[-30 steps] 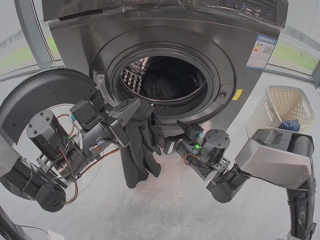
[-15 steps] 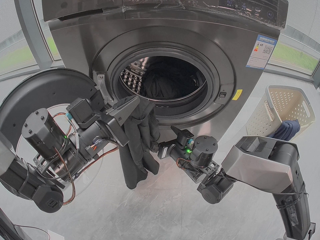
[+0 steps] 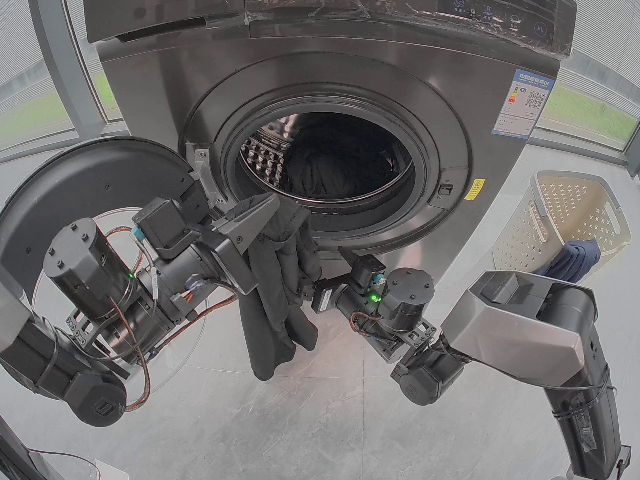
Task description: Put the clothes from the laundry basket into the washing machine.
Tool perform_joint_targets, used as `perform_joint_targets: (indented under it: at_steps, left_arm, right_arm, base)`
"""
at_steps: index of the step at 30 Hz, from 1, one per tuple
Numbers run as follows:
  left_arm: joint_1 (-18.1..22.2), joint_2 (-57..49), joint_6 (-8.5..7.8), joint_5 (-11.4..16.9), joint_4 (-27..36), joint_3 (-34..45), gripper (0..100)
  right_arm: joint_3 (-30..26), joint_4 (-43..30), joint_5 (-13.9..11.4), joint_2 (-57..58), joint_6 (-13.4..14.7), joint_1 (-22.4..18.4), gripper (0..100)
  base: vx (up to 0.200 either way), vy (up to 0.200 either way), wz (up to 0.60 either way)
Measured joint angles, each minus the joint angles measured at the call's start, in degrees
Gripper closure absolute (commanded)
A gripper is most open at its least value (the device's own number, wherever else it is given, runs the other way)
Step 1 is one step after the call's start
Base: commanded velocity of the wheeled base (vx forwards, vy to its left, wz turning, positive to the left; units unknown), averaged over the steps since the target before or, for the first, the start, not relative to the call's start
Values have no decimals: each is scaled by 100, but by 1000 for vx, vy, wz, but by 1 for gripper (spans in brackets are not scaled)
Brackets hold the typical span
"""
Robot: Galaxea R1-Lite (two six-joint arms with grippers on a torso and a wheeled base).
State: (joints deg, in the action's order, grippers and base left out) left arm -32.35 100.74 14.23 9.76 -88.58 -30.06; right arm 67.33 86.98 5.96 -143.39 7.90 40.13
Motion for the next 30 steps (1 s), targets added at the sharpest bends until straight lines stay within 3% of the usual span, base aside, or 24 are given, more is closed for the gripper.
perform_joint_targets:
  at_steps: [10, 11, 20, 30]
  left_arm:
    - [2, -30, -5, 0, 0, 9, 100]
    - [5, -33, -5, 0, 0, 9, 100]
    - [27, -37, -2, 0, 0, 16, 100]
    - [46, -9, 0, -13, 0, 27, 100]
  right_arm:
    - [404, 6, -227, -185, -18, 24, 0]
    - [423, 15, -230, -199, -11, 29, 100]
    - [334, 88, -238, -99, 0, -45, 100]
    - [-600, 121, -249, 764, -18, -510, 100]
  base:
    - [0, 0, 0]
    - [0, 0, 0]
    - [0, 0, 0]
    - [0, 0, 0]
